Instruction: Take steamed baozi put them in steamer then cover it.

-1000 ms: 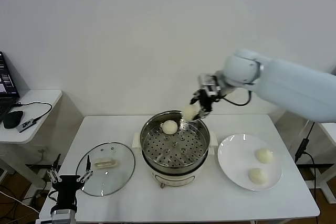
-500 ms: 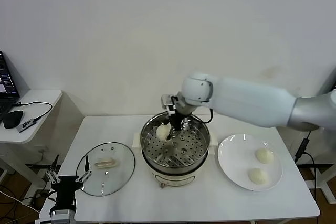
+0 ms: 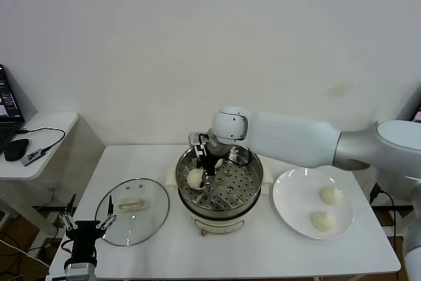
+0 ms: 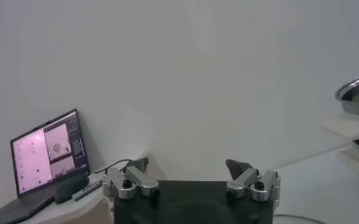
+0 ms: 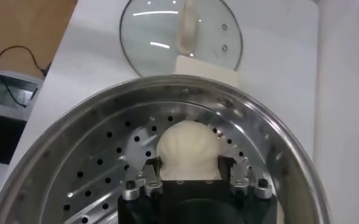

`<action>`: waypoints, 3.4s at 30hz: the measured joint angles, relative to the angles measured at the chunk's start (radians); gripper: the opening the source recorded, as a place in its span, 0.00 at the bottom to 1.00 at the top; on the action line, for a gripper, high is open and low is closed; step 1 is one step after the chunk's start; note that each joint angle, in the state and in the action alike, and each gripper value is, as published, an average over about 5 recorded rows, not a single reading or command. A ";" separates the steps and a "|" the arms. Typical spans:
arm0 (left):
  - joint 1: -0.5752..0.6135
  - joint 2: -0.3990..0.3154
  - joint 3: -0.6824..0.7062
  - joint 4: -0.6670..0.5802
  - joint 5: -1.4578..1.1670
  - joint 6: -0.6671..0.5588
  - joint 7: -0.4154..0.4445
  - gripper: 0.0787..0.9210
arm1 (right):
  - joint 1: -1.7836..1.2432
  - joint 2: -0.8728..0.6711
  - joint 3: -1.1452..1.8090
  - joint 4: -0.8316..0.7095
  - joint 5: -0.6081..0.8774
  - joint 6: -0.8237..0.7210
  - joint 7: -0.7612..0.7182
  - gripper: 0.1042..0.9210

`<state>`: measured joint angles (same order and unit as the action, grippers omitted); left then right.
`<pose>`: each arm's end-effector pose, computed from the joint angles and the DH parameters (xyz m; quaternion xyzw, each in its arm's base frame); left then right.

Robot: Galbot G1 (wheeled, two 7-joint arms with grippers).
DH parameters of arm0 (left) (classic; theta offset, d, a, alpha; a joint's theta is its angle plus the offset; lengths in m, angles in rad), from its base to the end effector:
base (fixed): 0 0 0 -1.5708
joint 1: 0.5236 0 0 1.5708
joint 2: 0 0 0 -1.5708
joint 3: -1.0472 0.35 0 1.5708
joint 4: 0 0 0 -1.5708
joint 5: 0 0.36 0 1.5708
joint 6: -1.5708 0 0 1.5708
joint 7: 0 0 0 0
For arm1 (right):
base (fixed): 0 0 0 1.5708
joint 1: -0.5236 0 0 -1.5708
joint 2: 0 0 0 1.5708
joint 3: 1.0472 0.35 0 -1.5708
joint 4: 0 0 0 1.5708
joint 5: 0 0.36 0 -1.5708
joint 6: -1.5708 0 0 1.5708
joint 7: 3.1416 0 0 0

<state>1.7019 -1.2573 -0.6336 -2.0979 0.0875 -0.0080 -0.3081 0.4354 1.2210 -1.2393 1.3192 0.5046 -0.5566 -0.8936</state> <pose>0.1539 0.0846 -0.3074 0.1056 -0.9724 -0.2075 0.0169 0.5224 0.1709 -0.1130 0.5981 -0.5381 0.5046 0.3132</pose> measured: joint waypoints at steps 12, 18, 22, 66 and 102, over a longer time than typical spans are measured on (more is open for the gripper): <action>0.000 0.002 0.000 -0.005 -0.002 -0.002 -0.001 0.88 | 0.078 -0.054 0.006 0.023 -0.064 0.077 -0.085 0.88; 0.000 0.006 0.002 -0.011 -0.002 -0.002 -0.001 0.88 | 0.151 -0.146 0.003 0.081 -0.091 0.139 -0.141 0.88; 0.001 0.008 0.007 -0.012 -0.003 -0.004 -0.001 0.88 | 0.183 -0.237 0.000 0.141 -0.116 0.173 -0.171 0.88; 0.009 0.012 0.016 0.028 0.015 -0.014 0.005 0.88 | -0.656 -0.915 0.557 0.329 -0.667 0.343 -0.164 0.88; 0.008 0.007 0.012 0.029 0.016 -0.015 0.003 0.88 | -0.712 -0.781 0.610 0.183 -0.700 0.316 -0.162 0.50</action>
<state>1.7095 -1.2507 -0.6214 -2.0691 0.1037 -0.0231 -0.3049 -0.2767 0.4401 -0.6296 1.5027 -0.1957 -0.2404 -1.0559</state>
